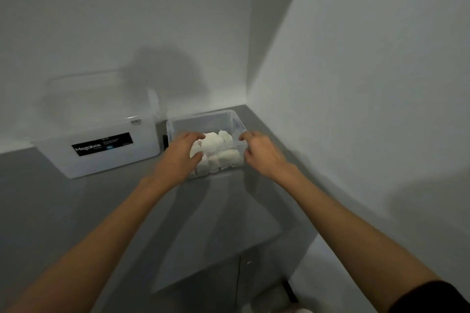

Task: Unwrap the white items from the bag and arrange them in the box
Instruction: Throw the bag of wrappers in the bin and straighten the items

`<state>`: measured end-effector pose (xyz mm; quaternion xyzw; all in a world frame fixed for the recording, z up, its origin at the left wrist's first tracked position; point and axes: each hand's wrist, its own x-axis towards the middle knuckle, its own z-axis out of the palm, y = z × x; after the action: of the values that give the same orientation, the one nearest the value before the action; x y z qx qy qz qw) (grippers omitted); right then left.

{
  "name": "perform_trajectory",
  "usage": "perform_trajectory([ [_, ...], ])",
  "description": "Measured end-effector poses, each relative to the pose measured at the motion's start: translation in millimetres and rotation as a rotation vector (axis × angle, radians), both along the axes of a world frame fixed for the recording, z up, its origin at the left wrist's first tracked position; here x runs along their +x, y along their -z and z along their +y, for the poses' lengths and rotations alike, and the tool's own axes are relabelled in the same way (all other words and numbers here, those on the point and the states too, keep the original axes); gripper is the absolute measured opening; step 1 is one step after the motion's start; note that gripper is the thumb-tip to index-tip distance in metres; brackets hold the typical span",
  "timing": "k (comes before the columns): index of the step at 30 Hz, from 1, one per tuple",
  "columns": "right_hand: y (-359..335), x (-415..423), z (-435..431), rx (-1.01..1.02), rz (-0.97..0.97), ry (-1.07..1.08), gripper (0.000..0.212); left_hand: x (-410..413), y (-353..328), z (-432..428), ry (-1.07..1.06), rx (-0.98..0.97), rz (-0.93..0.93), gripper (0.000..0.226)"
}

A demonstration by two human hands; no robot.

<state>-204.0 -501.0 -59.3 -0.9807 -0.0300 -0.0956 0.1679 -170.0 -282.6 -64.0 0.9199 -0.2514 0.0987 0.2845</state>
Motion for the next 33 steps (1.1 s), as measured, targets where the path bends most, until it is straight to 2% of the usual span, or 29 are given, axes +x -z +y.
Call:
perform_trajectory([
  [4, 17.0, 43.5, 20.4, -0.189, -0.011, -0.05, 0.051, 37.4, 8.2, 17.1, -0.007, 0.125, -0.022, 0.038],
  [10, 33.5, 79.0, 34.5, -0.306, 0.039, -0.112, 0.052, 70.6, 22.9, 20.5, 0.082, 0.271, -0.058, 0.042],
  [19, 31.5, 95.9, 34.5, -0.512, 0.033, -0.203, 0.018, 84.7, 35.2, 16.7, 0.095, 0.402, -0.011, 0.031],
  [21, 37.0, 101.8, 31.6, -0.568, 0.026, -0.217, 0.033, 86.6, 38.2, 16.0, 0.086, 0.417, -0.014, 0.027],
  [25, 39.0, 121.5, 26.6, -0.547, -0.031, -0.222, 0.038, 97.3, 37.9, 8.7, 0.059, 0.431, -0.035, 0.021],
  [29, 31.6, 141.1, 26.7, -0.514, -0.023, -0.263, 0.015, 116.0, 36.5, 2.7, -0.001, 0.467, -0.038, 0.022],
  [33, 31.6, 163.0, 27.9, -0.547, -0.003, -0.254, 0.022, 133.8, 34.6, -1.3, -0.029, 0.51, -0.032, 0.024],
])
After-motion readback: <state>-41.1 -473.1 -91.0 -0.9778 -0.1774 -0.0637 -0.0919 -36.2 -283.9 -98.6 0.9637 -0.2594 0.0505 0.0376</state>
